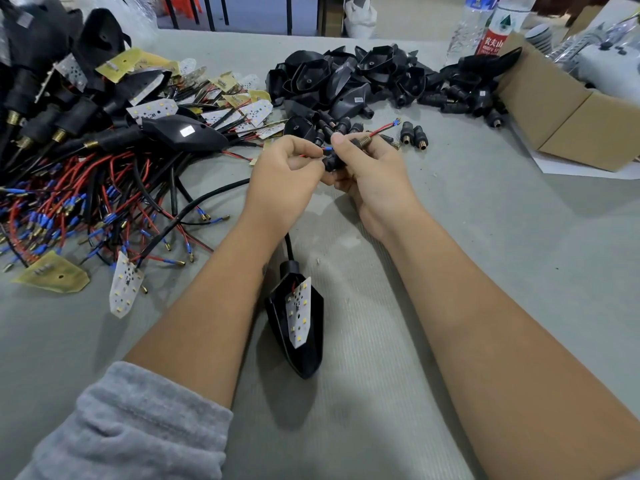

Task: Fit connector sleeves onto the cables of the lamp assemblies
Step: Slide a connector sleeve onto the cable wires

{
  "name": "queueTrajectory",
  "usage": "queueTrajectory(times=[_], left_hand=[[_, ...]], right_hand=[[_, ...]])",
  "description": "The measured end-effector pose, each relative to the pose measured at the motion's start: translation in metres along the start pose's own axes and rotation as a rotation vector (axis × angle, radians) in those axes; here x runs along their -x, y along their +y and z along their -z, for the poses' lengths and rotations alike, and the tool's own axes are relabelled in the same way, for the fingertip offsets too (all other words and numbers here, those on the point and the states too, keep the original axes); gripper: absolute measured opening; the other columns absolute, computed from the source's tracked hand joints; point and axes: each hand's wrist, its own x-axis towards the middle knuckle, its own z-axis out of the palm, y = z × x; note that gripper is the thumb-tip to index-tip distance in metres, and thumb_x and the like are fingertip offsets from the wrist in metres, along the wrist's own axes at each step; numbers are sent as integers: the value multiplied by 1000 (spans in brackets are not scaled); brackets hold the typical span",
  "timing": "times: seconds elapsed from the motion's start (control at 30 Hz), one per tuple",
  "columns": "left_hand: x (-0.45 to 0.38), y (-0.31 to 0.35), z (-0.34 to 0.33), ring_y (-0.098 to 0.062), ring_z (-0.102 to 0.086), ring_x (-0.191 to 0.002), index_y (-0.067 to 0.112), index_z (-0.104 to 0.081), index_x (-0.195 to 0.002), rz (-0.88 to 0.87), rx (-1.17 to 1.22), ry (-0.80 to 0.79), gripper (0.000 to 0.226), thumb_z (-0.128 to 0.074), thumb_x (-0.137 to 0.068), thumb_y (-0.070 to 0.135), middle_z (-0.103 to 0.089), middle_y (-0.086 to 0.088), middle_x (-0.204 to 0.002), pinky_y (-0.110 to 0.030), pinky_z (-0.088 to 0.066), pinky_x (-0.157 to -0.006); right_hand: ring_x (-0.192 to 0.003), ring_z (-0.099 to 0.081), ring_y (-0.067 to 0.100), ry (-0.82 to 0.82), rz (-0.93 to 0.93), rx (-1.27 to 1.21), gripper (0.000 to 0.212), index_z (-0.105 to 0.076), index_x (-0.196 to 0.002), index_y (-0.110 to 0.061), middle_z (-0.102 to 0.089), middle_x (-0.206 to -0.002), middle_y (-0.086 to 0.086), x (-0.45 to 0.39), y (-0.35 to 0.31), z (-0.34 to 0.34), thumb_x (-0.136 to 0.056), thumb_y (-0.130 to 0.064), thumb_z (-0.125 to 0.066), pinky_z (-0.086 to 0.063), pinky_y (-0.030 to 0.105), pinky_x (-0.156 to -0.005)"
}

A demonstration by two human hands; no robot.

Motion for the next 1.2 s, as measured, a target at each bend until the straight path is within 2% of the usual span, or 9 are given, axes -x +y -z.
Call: queueTrajectory(times=[0.13,0.27,0.4,0.63,0.87,0.97,1.03,1.1,1.2], left_hand=[[-1,5,-1,-5,-42,-41,18,-53,-89,85,51,-8,17,-48,-92,1,-66,1,-61,-16,-32,-41],[-1,5,-1,-10,-42,-43,16,-57,-87,155,55,-40,17,-47,-95,5,-60,-2,-59,-21,-30,-41],[-2,1,-2,-7,-43,-40,14,-61,-84,130,-15,-100,18,-51,-97,10,-53,0,-55,-17,-33,-40],[-2,-3,0,-2,-45,-42,15,-61,-84,64,-102,-120,21,-48,-99,8,-57,2,-57,-15,-38,-43],[-3,1,1,-6,-48,-45,13,-65,-84,144,12,-153,22,-49,-99,16,-62,1,-56,-16,-38,-44],[-5,-1,5,-8,-52,-49,12,-68,-80,145,-20,-203,26,-51,-99,20,-64,3,-56,-16,-41,-48],[-5,-2,8,-8,-53,-51,13,-69,-81,120,-37,-250,27,-51,-100,20,-64,4,-56,-16,-43,-50],[-5,-3,10,-8,-54,-52,14,-70,-82,96,-78,-281,28,-50,-101,19,-63,5,-55,-15,-44,-53],[-4,-3,9,-5,-52,-49,16,-70,-81,68,-128,-283,30,-49,-101,16,-61,7,-52,-14,-46,-55]], right_hand=[[-59,-52,14,11,-13,-63,5,-60,-91,-11,-61,-80,10,0,-1,3,-94,-8,-60,-48,23,-60],[-54,-52,11,117,-48,-225,11,-58,-88,-12,-62,-74,4,-4,-4,7,-96,-4,-57,-47,21,-56],[-55,-51,11,183,-76,-329,14,-57,-85,-12,-61,-73,4,-7,-8,12,-96,-3,-54,-47,21,-55],[-57,-51,12,53,19,82,12,-57,-84,-13,-58,-69,2,-1,-1,2,-93,-6,-60,-45,23,-57],[-54,-55,12,185,-36,-324,13,-53,-85,-11,-57,-69,3,-6,-7,9,-96,-7,-58,-50,22,-54],[-53,-56,11,220,-58,-420,9,-54,-91,-7,-57,-71,4,-8,-8,14,-99,-12,-54,-51,23,-55],[-51,-55,11,202,-71,-373,12,-55,-91,-6,-57,-70,5,-9,-7,14,-99,-14,-53,-50,22,-53],[-49,-53,12,140,-55,-203,14,-55,-87,-7,-57,-68,6,-7,-5,11,-98,-14,-56,-48,23,-50],[-50,-50,15,60,-38,-14,16,-55,-85,-6,-54,-73,14,-6,-2,8,-96,-17,-61,-48,27,-55]])
